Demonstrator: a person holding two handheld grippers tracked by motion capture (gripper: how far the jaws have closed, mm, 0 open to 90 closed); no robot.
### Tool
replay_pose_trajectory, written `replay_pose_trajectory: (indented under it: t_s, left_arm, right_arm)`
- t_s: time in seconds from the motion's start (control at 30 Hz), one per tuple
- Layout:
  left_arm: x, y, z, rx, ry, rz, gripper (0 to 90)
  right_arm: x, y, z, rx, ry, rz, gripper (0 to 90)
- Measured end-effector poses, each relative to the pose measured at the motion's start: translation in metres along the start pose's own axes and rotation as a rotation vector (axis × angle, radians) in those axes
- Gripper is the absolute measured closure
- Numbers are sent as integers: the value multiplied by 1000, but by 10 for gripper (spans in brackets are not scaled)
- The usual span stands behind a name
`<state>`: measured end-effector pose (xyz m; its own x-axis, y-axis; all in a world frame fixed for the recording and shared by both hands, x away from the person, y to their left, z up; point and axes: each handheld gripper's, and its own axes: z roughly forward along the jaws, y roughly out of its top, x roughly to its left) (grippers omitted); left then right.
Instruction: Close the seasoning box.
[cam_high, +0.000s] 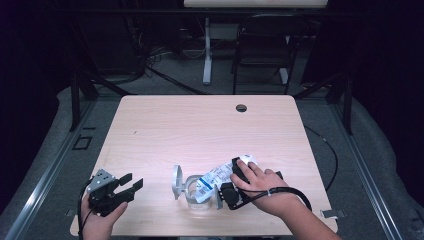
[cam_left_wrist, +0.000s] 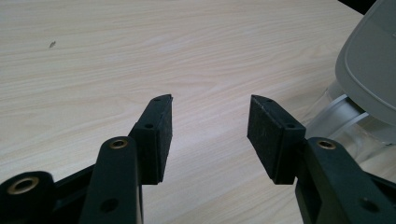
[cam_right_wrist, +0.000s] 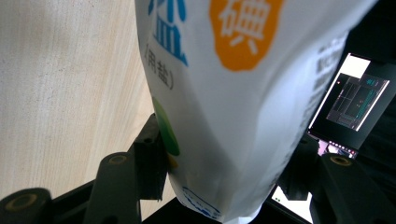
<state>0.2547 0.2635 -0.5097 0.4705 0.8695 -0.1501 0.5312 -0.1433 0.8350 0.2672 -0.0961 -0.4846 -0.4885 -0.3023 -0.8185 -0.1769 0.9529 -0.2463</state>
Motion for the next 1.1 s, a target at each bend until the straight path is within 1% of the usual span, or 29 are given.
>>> replay_pose_trajectory:
  t_s: [0.43, 0.53, 0.77, 0.83, 1.1]
  left_arm:
    - [0, 0, -1, -1, 0, 1, 506]
    - [0, 1, -1, -1, 0, 1, 506]
    - [0, 0, -1, -1, -1, 1, 505]
    - [0, 0, -1, 0, -2, -1, 506]
    - [-1, 1, -1, 7, -3, 2, 505]
  right_arm:
    - [-1, 0, 0, 5, 6, -3, 456]
    - [-2, 1, -2, 16, 8, -12, 456]
    - [-3, 1, -2, 22, 10, -21, 458]
    - [-3, 1, -1, 9, 13, -14, 458]
    - [-4, 2, -1, 15, 18, -16, 459]
